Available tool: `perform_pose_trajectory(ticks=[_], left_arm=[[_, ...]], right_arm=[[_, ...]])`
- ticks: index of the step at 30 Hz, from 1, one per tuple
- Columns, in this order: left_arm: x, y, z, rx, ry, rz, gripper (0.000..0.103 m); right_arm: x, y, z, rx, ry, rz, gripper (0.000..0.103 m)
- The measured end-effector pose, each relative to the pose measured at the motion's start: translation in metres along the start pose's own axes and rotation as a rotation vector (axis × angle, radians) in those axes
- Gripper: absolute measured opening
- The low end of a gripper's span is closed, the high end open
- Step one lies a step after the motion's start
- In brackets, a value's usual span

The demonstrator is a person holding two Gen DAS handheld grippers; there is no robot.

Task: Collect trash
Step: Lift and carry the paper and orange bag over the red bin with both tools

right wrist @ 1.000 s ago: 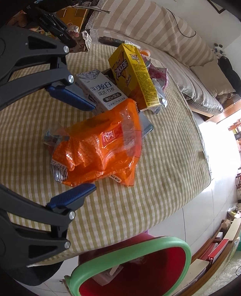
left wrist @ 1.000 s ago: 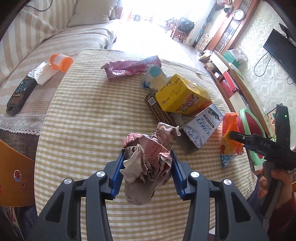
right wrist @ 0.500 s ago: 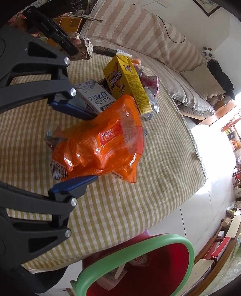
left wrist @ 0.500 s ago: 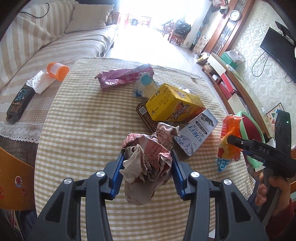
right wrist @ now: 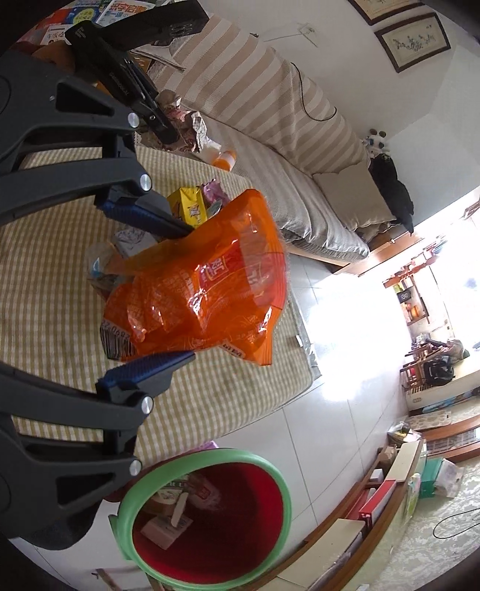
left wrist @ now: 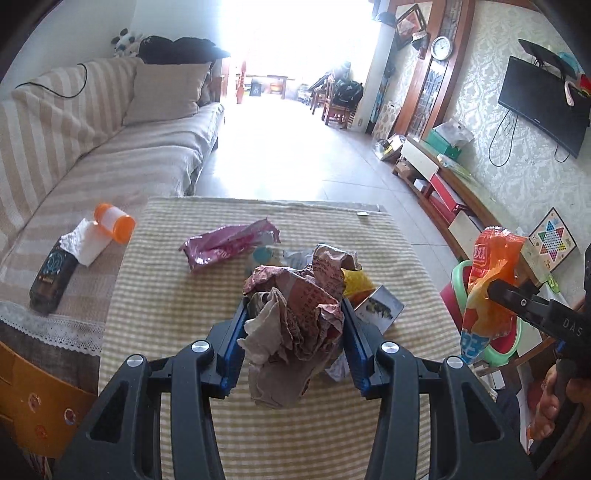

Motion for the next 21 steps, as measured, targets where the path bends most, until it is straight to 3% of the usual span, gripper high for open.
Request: perform_pose_trajectory(ticks=[8,21], left_arm=[[0.026,0.017,-0.013,-0.020,0.068,0.032,0.044],[0.040,0.036,-0.017,-0.031,0.090,0.056,0.044]], right_arm=[[0.025,-0.021,-0.026,0.019,0.101,-0.059,0.059],[0.037,-0.028,-0.048,0.010,0.179,-0.103,0.059]])
Point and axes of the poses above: each gripper's, at about its wrist camera, not at the fingertips, and z roughly the way its jaws point, y to its right, x to its top, the point moved 5 cm from there along z, roughly the way its jaws point, and after that the axes turned 5 degrees about y, right-handed, at the moved point
